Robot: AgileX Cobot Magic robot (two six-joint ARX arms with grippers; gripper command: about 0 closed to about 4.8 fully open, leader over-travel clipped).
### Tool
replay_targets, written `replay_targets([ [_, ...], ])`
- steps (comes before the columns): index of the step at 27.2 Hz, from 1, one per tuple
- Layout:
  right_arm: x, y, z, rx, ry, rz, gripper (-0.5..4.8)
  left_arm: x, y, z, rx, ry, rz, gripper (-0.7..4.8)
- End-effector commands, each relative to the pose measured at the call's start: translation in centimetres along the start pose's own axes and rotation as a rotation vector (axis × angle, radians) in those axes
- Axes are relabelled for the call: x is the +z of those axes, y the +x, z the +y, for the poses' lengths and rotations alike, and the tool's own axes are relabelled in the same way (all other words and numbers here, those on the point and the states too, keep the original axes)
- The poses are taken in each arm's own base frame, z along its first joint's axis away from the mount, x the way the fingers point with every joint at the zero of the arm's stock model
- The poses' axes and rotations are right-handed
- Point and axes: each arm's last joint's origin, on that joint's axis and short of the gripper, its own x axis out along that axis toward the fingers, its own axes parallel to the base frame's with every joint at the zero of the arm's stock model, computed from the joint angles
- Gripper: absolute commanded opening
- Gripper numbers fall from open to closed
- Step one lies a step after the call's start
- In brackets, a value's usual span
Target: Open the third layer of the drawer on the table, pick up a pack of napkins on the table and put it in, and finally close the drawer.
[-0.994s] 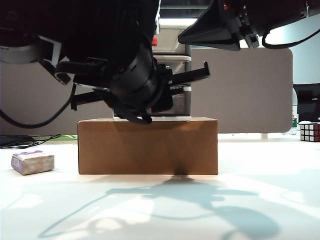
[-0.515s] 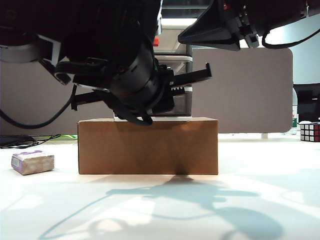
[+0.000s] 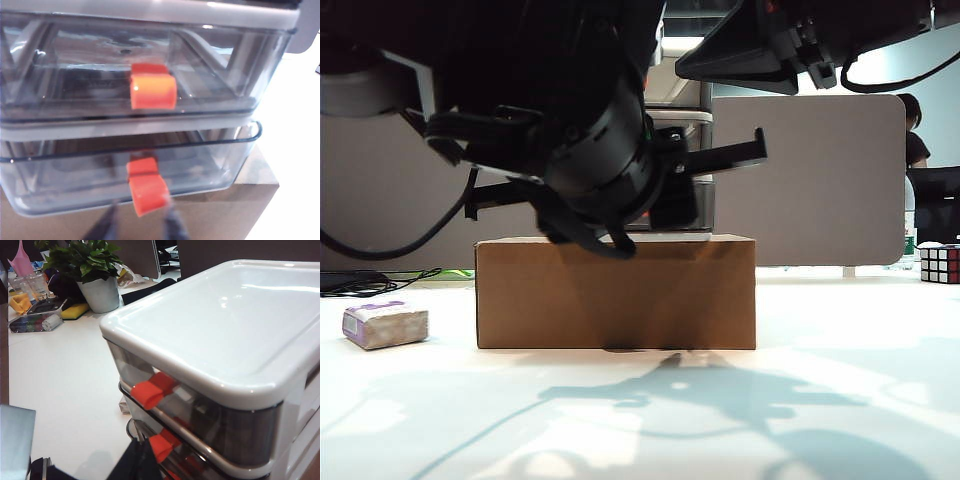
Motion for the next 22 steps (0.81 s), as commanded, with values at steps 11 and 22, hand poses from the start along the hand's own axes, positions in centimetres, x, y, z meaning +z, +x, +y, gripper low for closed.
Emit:
replay_targets([
  [11, 0.1, 0.0, 0.0, 0.003, 0.003, 0.001, -0.06, 0.5, 2.0, 1.1, -0.051, -0.069, 0.030, 1.25],
  [22, 0.1, 0.0, 0.0, 0.003, 0.004, 0.002, -0.06, 0.7, 2.4, 1.4, -0.045, -0.068, 0.027, 1.26],
])
